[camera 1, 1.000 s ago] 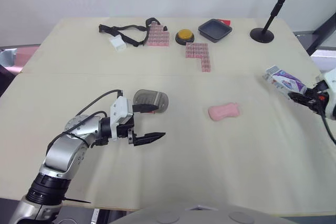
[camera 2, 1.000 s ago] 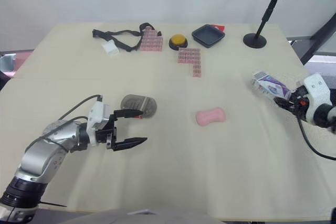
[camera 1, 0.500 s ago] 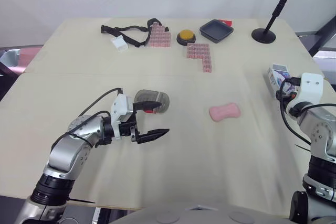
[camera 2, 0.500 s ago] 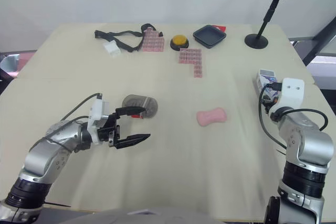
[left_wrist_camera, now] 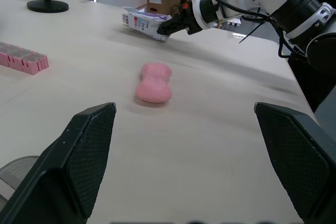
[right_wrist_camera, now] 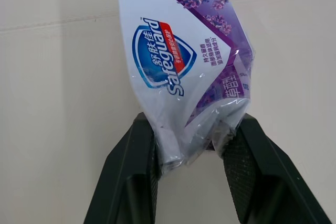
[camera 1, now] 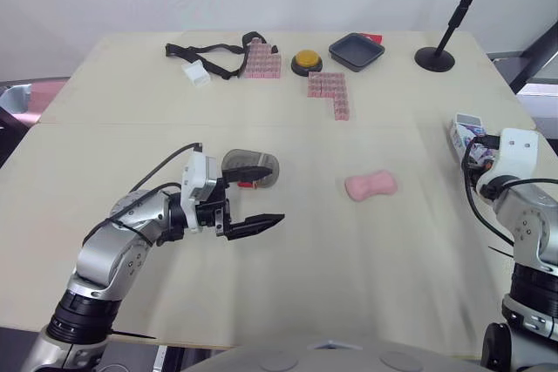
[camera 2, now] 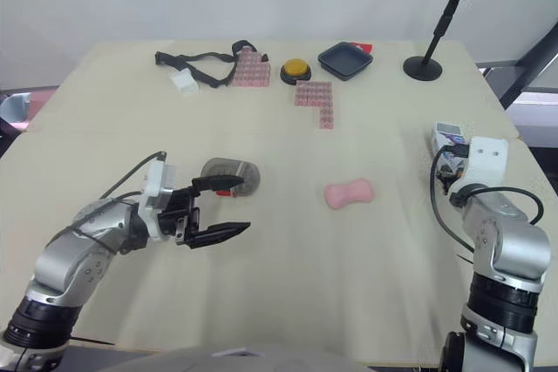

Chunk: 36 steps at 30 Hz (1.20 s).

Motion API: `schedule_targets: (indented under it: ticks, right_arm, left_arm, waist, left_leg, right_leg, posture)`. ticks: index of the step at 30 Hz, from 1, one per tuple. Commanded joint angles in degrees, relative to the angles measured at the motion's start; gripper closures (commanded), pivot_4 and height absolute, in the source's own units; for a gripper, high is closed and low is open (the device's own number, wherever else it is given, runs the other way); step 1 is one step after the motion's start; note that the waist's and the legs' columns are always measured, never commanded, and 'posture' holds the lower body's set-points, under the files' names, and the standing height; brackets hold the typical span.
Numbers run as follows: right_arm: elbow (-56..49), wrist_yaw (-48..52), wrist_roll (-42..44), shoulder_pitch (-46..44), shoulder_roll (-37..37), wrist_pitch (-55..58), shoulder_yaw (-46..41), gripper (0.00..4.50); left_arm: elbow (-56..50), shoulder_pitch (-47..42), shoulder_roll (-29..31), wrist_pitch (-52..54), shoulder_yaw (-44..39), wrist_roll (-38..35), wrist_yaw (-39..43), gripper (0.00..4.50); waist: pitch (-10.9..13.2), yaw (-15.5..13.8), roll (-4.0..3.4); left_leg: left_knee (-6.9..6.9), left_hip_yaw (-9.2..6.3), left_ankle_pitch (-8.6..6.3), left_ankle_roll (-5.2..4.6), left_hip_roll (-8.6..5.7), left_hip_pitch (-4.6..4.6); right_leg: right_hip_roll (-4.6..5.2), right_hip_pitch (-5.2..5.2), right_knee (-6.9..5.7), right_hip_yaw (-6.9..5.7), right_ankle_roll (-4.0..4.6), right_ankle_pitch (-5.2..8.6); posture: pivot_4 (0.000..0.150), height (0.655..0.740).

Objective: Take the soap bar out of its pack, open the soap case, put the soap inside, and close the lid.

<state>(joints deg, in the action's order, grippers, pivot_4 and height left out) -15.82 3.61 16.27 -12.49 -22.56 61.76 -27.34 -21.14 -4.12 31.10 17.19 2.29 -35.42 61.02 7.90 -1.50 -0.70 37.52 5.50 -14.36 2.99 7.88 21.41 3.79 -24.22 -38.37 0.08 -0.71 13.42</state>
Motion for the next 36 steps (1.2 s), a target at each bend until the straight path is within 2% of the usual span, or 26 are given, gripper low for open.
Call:
schedule_targets:
  ticks: [1,6,11,14,17,20,24,30,36]
  right_arm:
    - [-0.3,1.6,0.1,0.6,-2.0,-1.6,-0.7,1.71]
    - [-0.5,3.5,-0.1,1.0,-4.1,-2.9,-0.3,0.03]
    - [-3.4,7.3,-1.0,1.8,-9.8,-5.2,1.5,0.01]
    - [-4.7,13.6,-1.0,2.2,-15.1,-13.2,3.1,0.01]
    - [-4.1,25.1,2.0,3.0,-18.4,-25.3,3.6,0.01]
    - [-2.9,35.9,7.5,5.2,-18.7,-32.2,2.6,0.01]
    - [-1.0,52.5,13.5,13.3,-18.6,-41.5,1.8,0.01]
    - [5.3,70.9,12.9,23.0,-21.1,-54.9,4.6,0.01]
    - [8.5,72.3,12.0,22.9,-21.1,-59.4,6.4,0.01]
  left_arm:
    - [-0.5,-0.5,0.0,-1.9,-0.8,0.8,-0.3,0.00]
    - [0.1,-0.6,0.0,-2.3,-0.7,1.2,-0.5,0.00]
    - [0.5,-0.7,0.1,-2.6,-0.6,1.9,-0.6,0.00]
    - [1.4,-1.4,0.1,-3.0,-0.6,2.5,-0.6,0.00]
    - [3.1,-3.0,0.3,-3.4,-0.7,3.1,-0.2,0.00]
    - [5.2,-4.7,0.7,-3.9,-0.7,3.7,0.7,0.00]
    - [10.0,-8.2,1.7,-6.0,-0.2,6.0,3.5,0.00]
    - [24.9,-18.3,5.1,-13.2,1.8,12.6,11.4,0.00]
    - [42.3,-28.8,6.6,-24.2,6.6,21.4,19.4,0.00]
  waist:
    - [0.0,0.0,0.00]
    - [0.0,0.1,0.00]
    - [0.0,0.0,0.00]
    - [0.0,0.0,0.00]
    - [0.0,0.1,0.02]
    - [0.0,0.0,0.05]
    - [0.0,-0.5,0.05]
    - [0.0,-0.5,0.04]
    - [0.0,0.3,0.07]
  left_leg:
    - [-0.01,0.00,0.00,0.00,0.00,0.00]
    - [-0.02,0.00,0.00,0.00,0.00,-0.01]
    - [-0.05,0.00,0.00,0.01,0.01,-0.02]
    - [-0.07,-0.01,0.00,0.01,0.02,-0.03]
    - [-0.09,0.00,-0.01,-0.01,0.03,-0.05]
    - [-0.08,-0.01,-0.15,-0.27,0.08,-0.05]
    - [-0.07,-0.01,-0.23,-0.44,0.13,0.06]
    - [0.29,-0.01,-0.28,-0.73,0.26,0.08]
    - [0.34,-0.02,-0.23,-0.94,0.28,0.03]
  right_leg:
    - [0.00,0.01,0.01,0.00,0.00,0.00]
    - [0.00,0.02,0.02,0.01,-0.01,0.00]
    - [-0.02,0.04,0.05,0.01,-0.01,0.00]
    - [-0.02,0.08,0.09,0.00,-0.01,0.00]
    - [-0.02,0.09,0.10,0.00,-0.01,-0.01]
    - [-0.03,0.11,0.10,-0.04,0.00,0.00]
    - [0.01,0.11,0.17,-0.22,0.02,0.01]
    - [0.08,-0.03,0.15,-0.50,0.05,0.02]
    - [0.08,-0.03,0.03,-0.50,0.07,0.02]
  posture:
    - [0.150,0.7338]
    - [0.150,0.7338]
    - [0.150,0.7338]
    - [0.150,0.7338]
    - [0.150,0.7338]
    - [0.150,0.7338]
    - [0.150,0.7338]
    - [0.150,0.7338]
    - [0.150,0.7338]
